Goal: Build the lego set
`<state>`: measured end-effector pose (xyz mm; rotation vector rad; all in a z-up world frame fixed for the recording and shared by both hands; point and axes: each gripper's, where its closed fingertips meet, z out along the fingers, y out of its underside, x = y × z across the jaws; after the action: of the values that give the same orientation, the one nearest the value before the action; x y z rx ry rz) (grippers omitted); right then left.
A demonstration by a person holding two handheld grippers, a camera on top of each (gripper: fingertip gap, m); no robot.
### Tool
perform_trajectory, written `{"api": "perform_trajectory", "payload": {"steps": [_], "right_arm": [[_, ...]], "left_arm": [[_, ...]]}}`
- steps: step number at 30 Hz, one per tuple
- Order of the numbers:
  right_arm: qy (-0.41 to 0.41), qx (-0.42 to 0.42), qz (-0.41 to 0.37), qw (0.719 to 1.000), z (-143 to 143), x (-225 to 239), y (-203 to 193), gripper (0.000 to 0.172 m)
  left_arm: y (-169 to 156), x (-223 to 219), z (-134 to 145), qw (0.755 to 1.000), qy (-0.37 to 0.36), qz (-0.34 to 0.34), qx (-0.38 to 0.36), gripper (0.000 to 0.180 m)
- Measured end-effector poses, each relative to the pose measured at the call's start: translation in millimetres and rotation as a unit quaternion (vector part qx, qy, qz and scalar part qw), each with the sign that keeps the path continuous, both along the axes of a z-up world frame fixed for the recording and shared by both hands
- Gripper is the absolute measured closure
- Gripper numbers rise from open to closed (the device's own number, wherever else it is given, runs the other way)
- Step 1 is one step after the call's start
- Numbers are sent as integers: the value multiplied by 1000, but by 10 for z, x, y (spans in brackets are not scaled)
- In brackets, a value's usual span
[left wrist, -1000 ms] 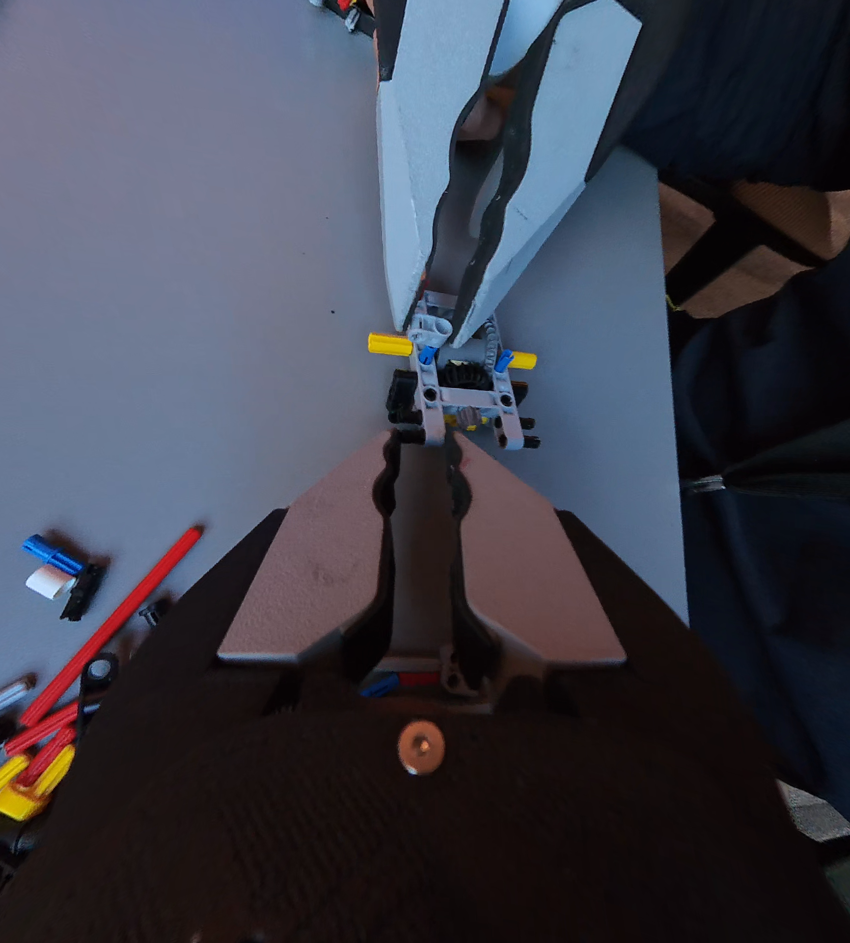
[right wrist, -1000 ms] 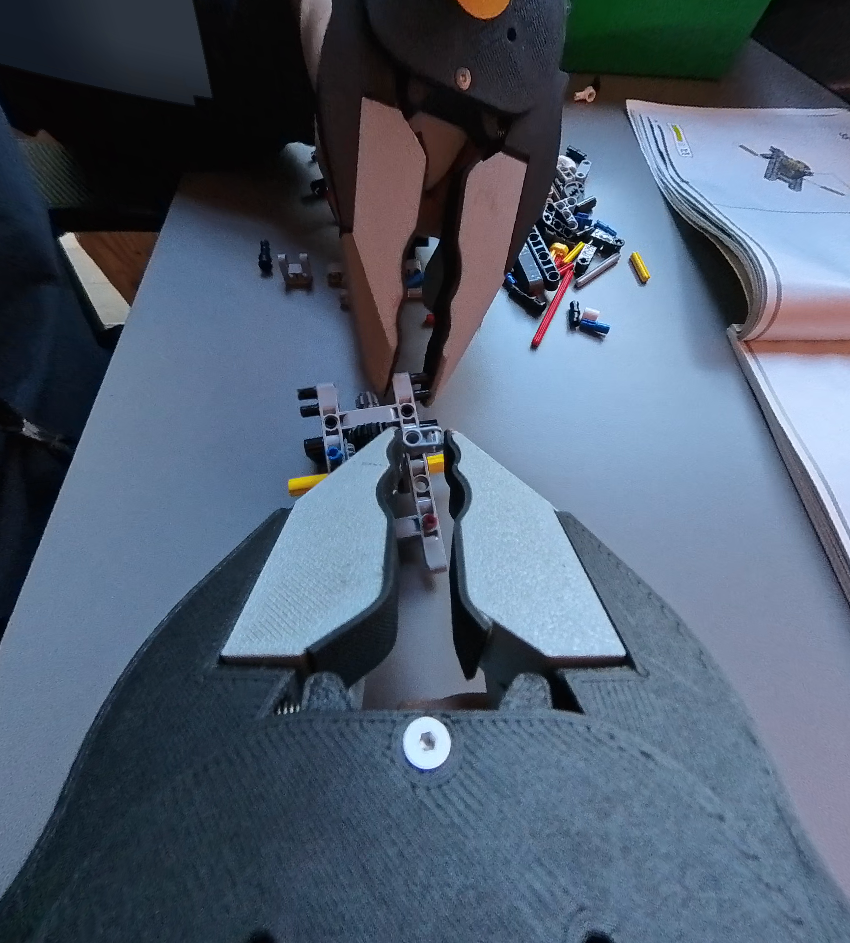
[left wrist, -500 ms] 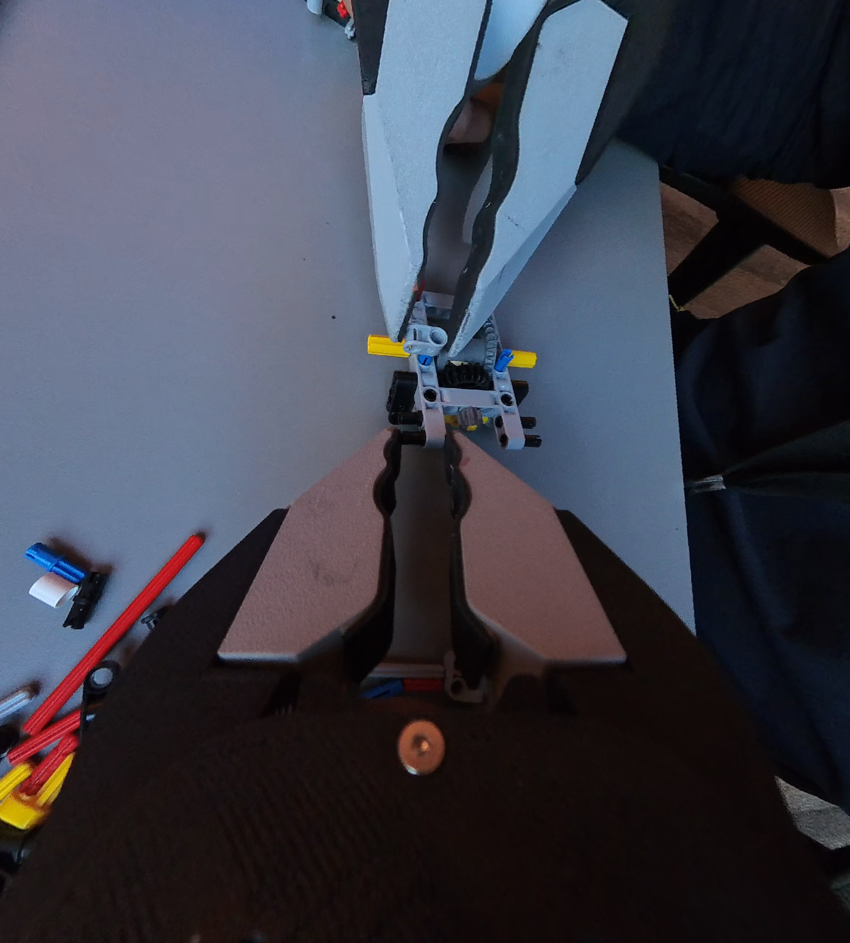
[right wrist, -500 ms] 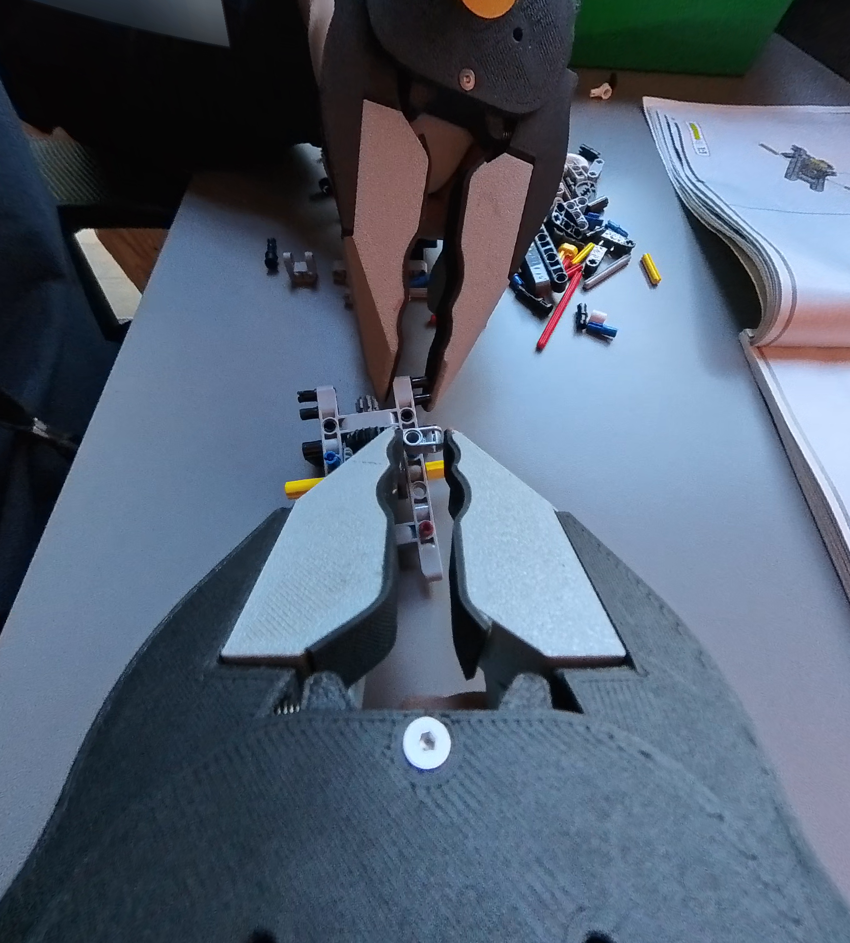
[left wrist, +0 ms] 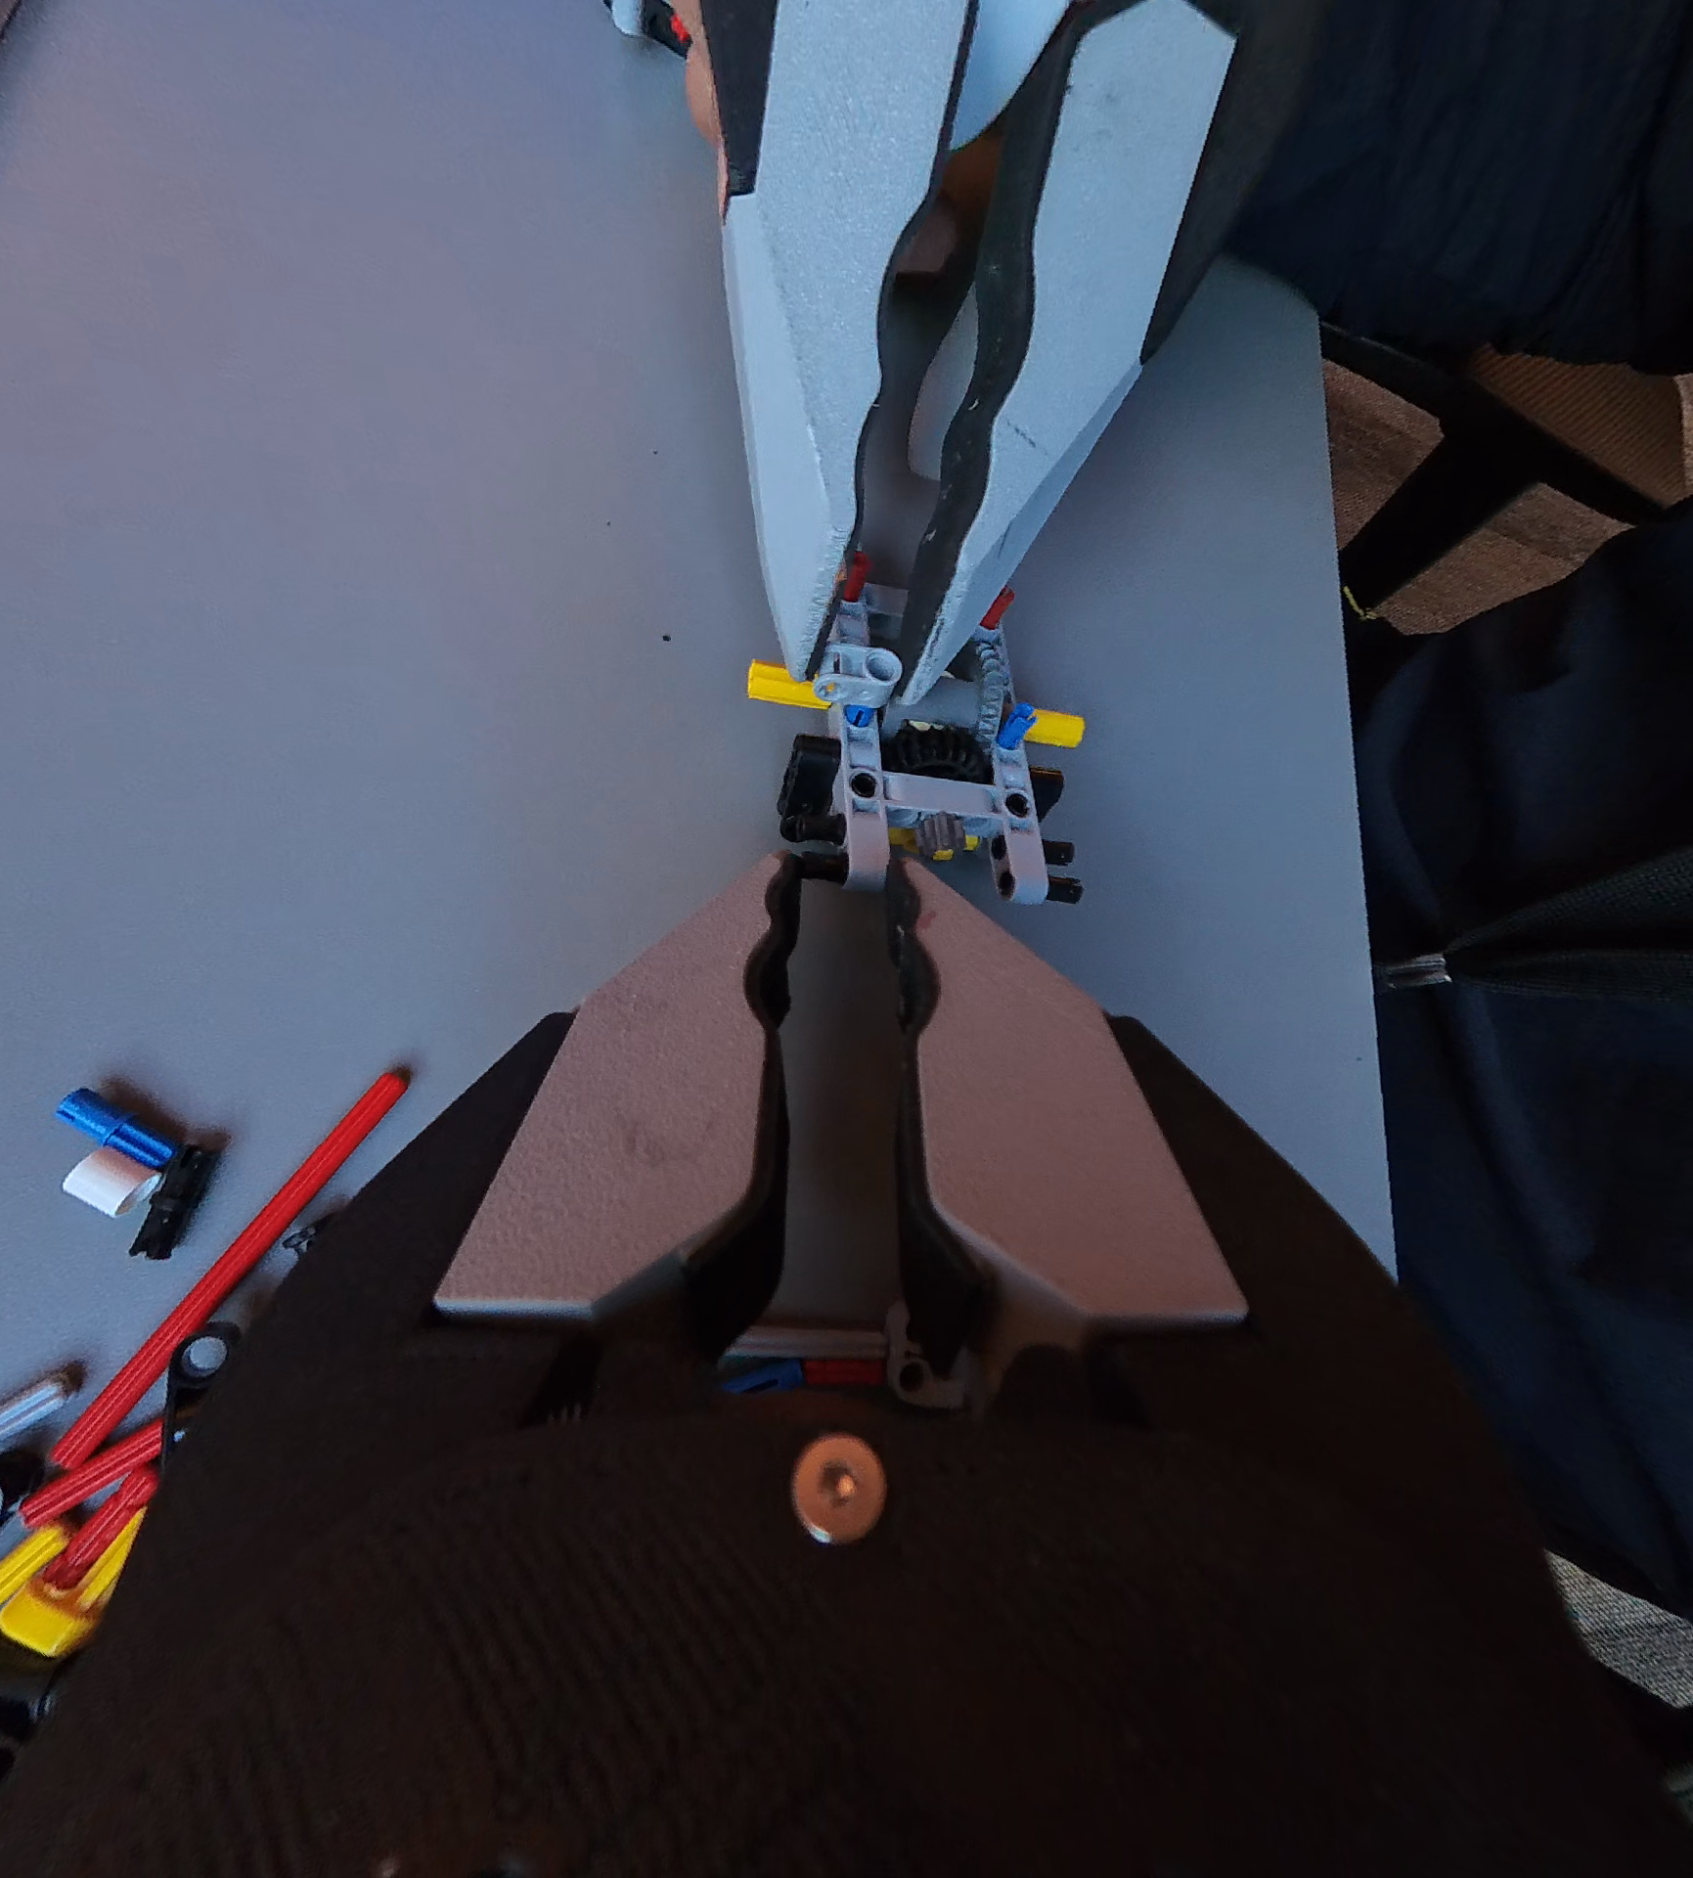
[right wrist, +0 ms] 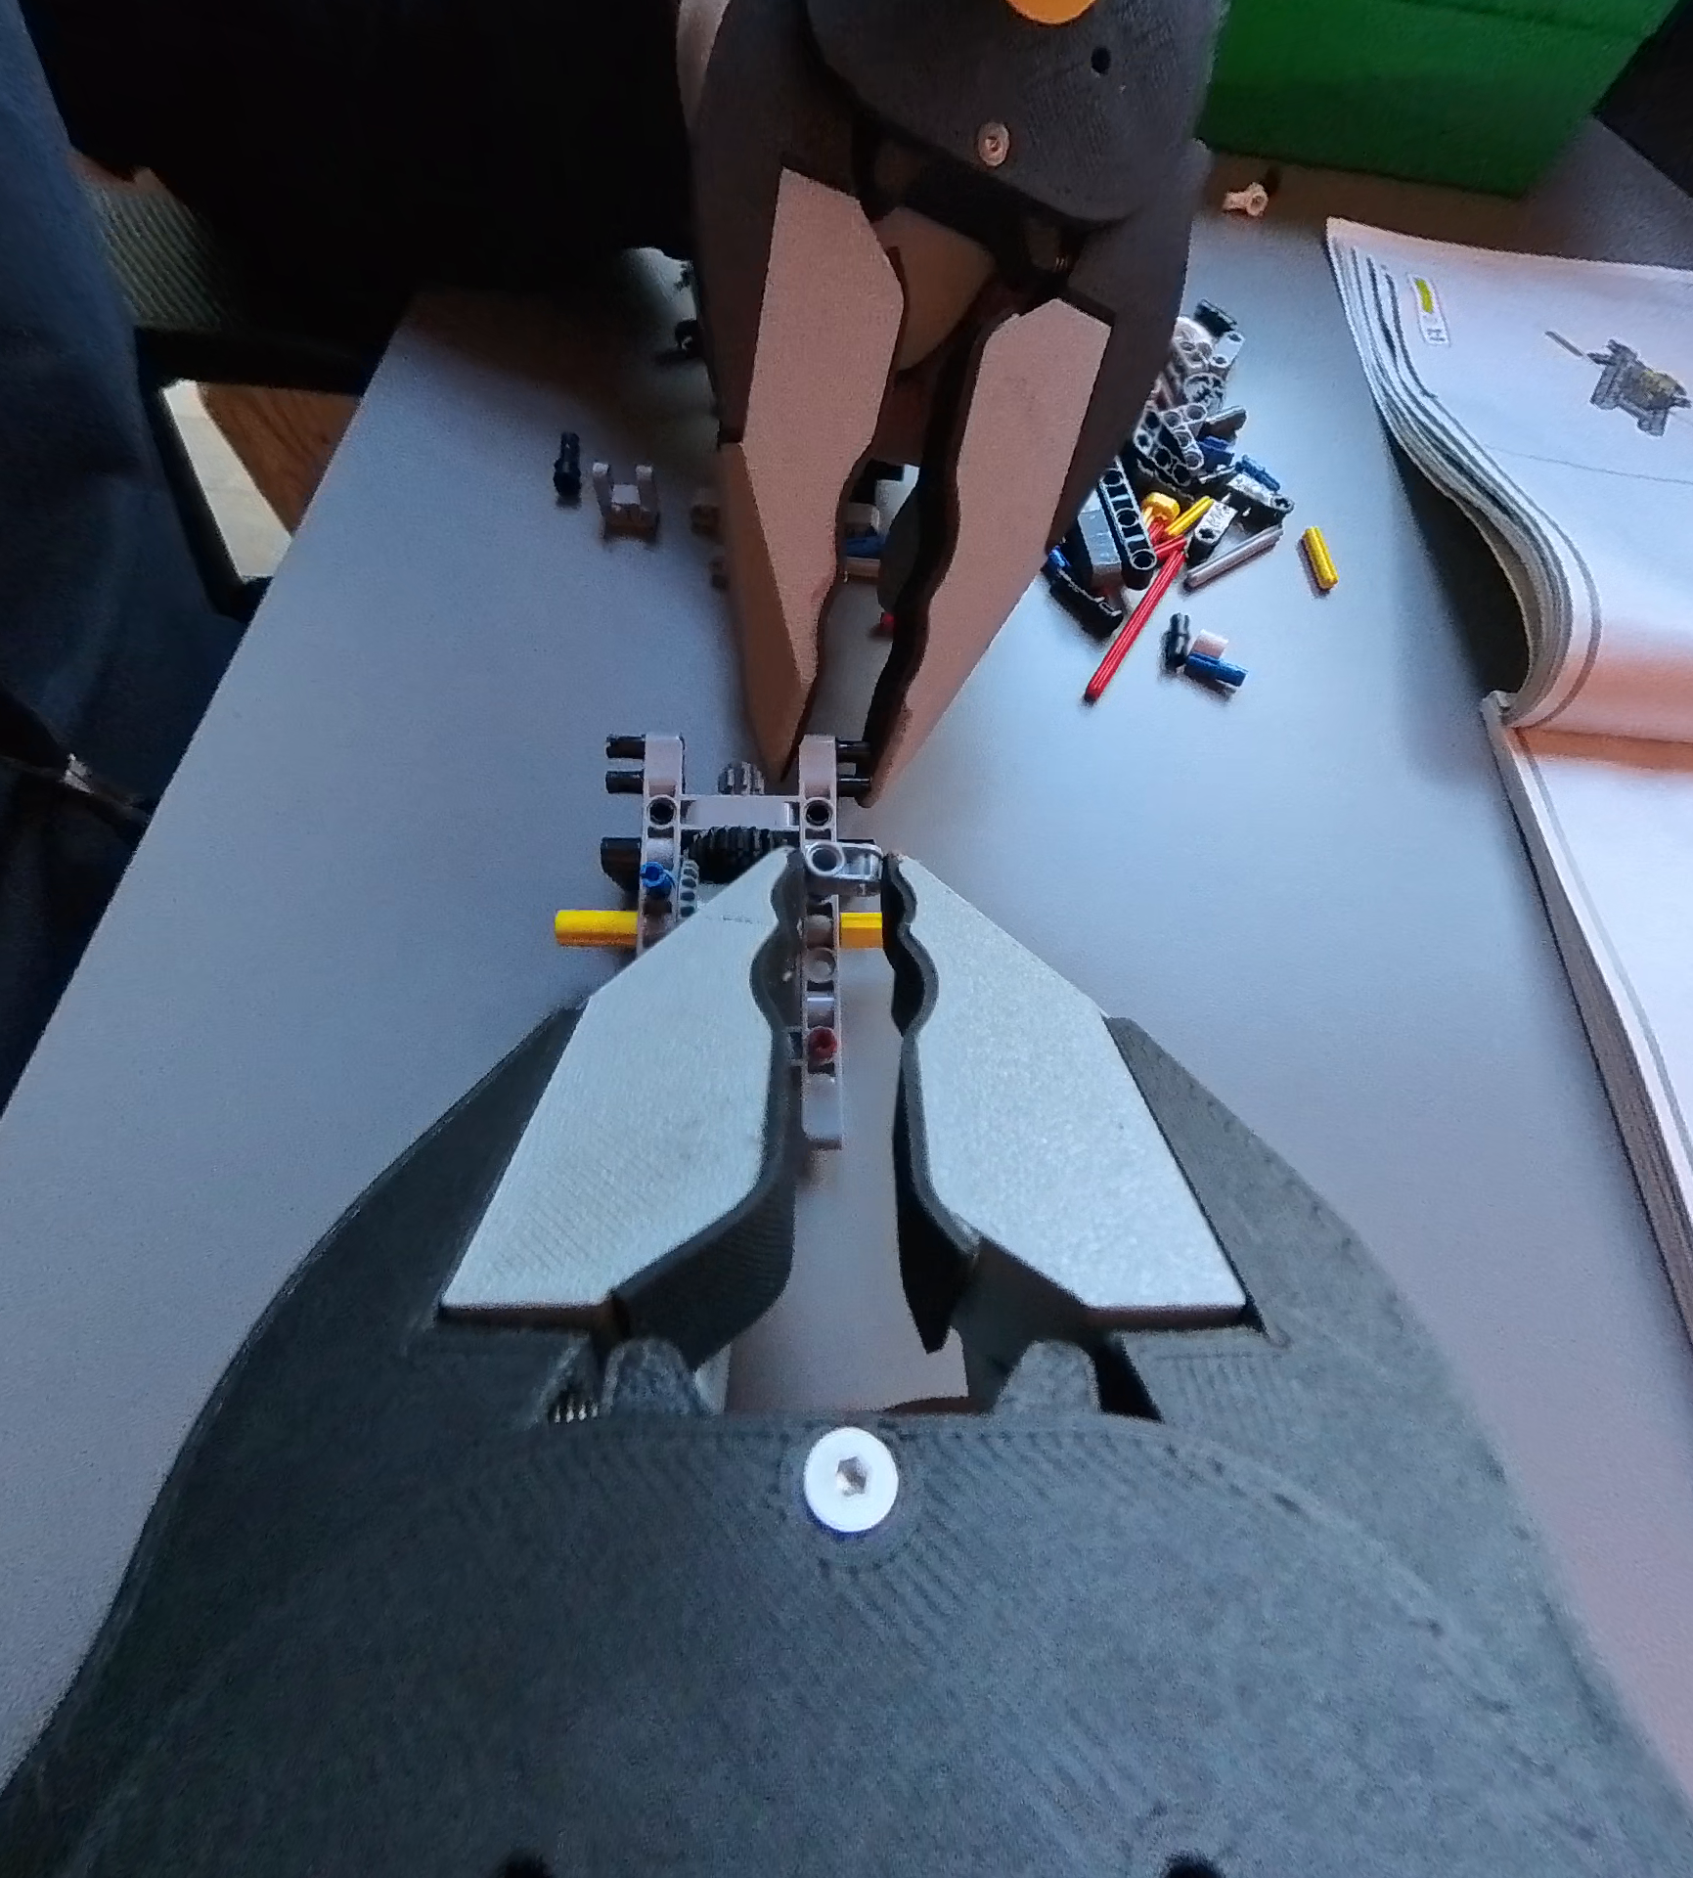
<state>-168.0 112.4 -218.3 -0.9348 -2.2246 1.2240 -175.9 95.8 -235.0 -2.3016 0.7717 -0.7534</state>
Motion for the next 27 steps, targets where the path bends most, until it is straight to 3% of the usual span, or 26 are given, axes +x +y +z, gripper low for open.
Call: {"api": "perform_trajectory", "payload": {"steps": [14, 19, 24, 27], "right_arm": [[29, 54, -18, 998, -1, 26, 0, 160], [14, 58, -76, 995, 10, 71, 1, 160], [39, 47, -159, 985, 168, 150, 77, 160], [85, 56, -205, 974, 373, 160, 76, 160]], "left_arm": [[76, -48, 5, 1000, 6, 9, 6, 168], [316, -279, 36, 995, 47, 82, 43, 171], [251, -190, 282, 993, 45, 81, 71, 164], [184, 45, 482, 995, -6, 70, 74, 165]]}}
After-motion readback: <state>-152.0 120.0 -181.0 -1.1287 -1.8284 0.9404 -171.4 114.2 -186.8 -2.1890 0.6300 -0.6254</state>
